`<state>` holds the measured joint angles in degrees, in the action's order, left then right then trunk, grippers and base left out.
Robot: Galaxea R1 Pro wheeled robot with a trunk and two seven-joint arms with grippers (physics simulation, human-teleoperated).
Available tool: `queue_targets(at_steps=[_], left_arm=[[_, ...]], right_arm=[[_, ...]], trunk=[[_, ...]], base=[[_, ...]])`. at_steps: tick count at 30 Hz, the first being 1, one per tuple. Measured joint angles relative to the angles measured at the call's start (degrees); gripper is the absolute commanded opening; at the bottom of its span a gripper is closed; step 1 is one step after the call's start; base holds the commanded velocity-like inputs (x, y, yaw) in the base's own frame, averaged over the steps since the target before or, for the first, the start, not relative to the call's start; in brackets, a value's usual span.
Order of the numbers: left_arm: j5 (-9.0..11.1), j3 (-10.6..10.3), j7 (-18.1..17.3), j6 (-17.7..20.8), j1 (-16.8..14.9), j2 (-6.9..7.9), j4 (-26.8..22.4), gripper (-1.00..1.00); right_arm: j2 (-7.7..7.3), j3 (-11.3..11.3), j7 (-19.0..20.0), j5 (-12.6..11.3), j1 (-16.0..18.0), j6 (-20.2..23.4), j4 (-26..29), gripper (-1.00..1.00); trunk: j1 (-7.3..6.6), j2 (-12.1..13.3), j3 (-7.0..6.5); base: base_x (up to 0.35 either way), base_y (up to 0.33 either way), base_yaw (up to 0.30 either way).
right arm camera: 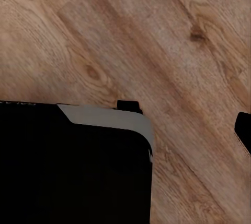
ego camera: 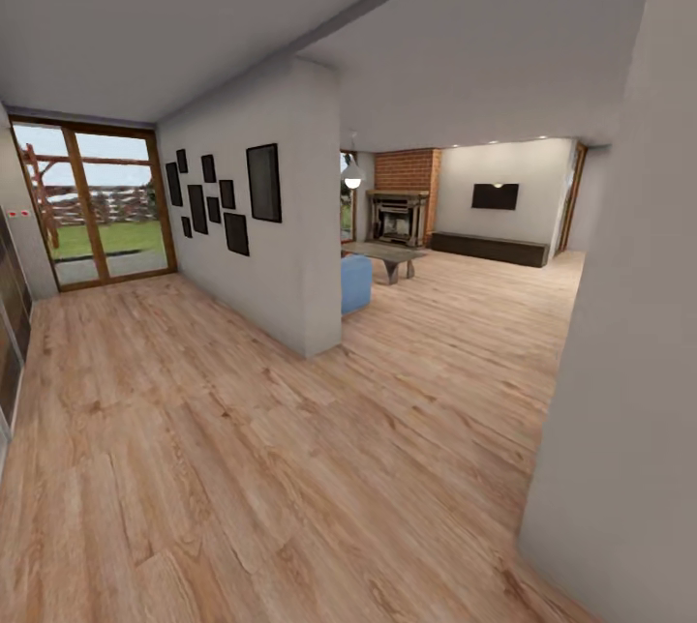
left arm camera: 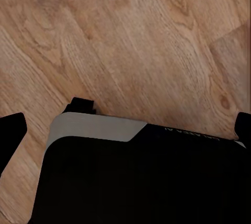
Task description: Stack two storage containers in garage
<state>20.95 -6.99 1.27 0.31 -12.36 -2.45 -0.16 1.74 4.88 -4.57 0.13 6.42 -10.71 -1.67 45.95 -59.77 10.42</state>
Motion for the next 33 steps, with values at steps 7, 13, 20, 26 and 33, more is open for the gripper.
queue_targets(at_steps=[7, 13, 20, 26, 33], left_arm=[[0.0, 0.0, 0.0, 0.08, -0.02, 0.0, 0.0, 1.0], [0.0, 0.0, 0.0, 0.08, 0.0, 0.0, 0.0, 1.0], [-0.07, 0.0, 0.0, 0.09, -0.02, 0.0, 0.0, 1.0], [-0.12, 0.0, 0.0, 0.09, 0.0, 0.0, 0.0, 1.0], [-0.2, -0.08, 0.0, 0.16, 0.0, -0.03, 0.0, 1.0]], right_arm=[[-0.05, 0.32, 0.01, 0.19, 0.0, 0.01, 0.0, 1.0], [-0.02, 0.44, 0.19, 0.31, 0.0, 0.05, 0.0, 1.0], [0.0, 0.46, 0.35, 0.34, 0.0, 0.06, 0.0, 1.0], [0.0, 0.46, 0.67, 0.31, 0.0, 0.14, 0.0, 1.0], [0.37, -0.06, -0.06, 0.05, 0.0, 0.18, 0.0, 1.0]], trunk=[[0.0, 0.0, 0.0], [0.0, 0.01, 0.0], [0.0, 0.0, 0.0], [0.0, 0.0, 0.0], [0.0, 0.01, 0.0]], base=[[0.331, 0.0, 0.001], [0.331, 0.0, 0.0], [0.331, 0.0, 0.0], [0.331, 0.0, 0.0], [0.332, 0.0, 0.0]])
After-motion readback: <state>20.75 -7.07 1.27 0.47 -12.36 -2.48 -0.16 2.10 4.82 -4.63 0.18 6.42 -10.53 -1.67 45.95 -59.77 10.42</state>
